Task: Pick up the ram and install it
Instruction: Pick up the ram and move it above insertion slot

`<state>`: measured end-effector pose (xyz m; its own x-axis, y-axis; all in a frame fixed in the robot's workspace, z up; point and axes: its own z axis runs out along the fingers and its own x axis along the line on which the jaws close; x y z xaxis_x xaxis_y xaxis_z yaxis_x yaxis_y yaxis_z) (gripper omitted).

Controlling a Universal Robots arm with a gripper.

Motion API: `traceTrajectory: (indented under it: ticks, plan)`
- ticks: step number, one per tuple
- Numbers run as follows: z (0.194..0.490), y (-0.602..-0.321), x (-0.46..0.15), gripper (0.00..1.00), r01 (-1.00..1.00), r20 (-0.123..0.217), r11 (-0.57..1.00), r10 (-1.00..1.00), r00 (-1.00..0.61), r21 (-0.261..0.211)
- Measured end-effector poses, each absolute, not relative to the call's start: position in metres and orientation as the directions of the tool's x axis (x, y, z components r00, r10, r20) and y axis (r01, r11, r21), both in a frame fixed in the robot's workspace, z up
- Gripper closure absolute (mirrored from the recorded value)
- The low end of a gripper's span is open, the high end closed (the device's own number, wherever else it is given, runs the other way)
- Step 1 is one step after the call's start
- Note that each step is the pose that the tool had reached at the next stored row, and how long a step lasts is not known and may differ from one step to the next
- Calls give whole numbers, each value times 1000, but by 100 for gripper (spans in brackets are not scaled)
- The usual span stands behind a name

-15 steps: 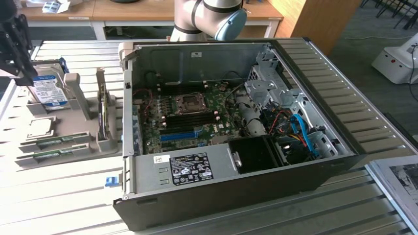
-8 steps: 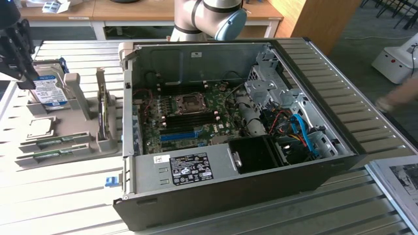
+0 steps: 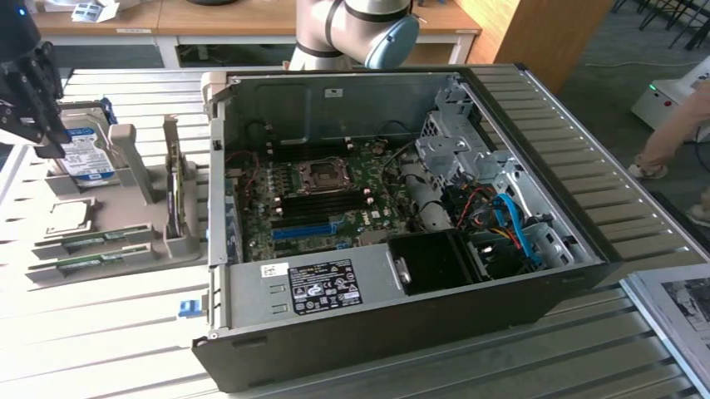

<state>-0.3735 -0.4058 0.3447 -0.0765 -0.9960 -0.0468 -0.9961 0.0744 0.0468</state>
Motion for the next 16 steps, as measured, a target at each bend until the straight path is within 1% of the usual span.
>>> traceTrajectory:
  ticks: [16]
  plan:
    - [332,-406,-374,71,-996,-47,74,-996,-77,47]
